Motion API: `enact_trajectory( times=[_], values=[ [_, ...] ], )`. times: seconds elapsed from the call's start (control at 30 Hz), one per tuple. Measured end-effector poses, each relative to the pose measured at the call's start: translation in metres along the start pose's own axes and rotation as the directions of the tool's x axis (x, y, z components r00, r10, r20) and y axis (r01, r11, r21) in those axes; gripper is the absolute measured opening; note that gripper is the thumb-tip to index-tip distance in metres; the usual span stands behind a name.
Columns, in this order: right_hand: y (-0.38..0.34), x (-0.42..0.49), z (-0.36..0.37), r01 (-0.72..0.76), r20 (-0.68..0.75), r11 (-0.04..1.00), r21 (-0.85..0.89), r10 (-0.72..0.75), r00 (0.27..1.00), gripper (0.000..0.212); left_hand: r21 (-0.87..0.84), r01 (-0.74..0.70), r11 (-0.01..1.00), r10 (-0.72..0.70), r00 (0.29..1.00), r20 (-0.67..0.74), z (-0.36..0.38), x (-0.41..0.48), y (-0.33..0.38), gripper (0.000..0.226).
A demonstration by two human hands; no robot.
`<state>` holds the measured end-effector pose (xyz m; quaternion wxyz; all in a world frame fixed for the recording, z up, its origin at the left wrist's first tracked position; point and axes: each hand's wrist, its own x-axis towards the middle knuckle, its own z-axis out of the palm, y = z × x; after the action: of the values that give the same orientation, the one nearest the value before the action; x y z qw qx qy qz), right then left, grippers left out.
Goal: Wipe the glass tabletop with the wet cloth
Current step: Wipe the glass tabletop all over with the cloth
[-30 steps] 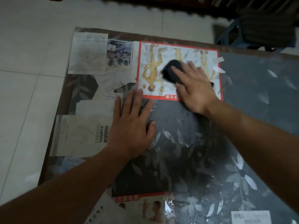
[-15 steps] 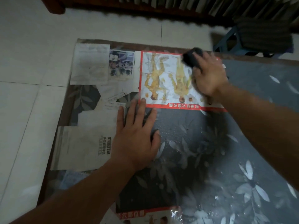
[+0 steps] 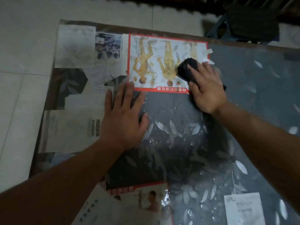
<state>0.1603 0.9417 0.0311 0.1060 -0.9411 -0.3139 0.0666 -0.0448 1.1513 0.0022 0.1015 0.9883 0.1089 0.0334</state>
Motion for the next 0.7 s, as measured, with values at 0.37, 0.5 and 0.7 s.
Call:
enact_trajectory(
  times=[0.37, 0.5, 0.7],
  values=[
    [0.036, -0.067, -0.007, -0.091, 0.026, 0.996, 0.013, 0.090, 0.996, 0.054, -0.003, -0.015, 1.000, 0.015, 1.000, 0.014, -0.006, -0.004, 0.005, 0.070],
    [0.008, -0.116, 0.012, 0.005, 0.016, 0.999, 0.040, -0.006, 1.000, 0.058, -0.004, -0.008, 1.000, 0.008, 1.000, 0.024, -0.009, -0.003, 0.007, 0.069],
    [0.051, -0.139, -0.005, 0.008, 0.053, 1.000, 0.014, -0.008, 0.999, 0.054, 0.056, -0.044, 0.997, 0.045, 0.999, -0.024, -0.010, -0.003, 0.011, 0.062]
  ],
)
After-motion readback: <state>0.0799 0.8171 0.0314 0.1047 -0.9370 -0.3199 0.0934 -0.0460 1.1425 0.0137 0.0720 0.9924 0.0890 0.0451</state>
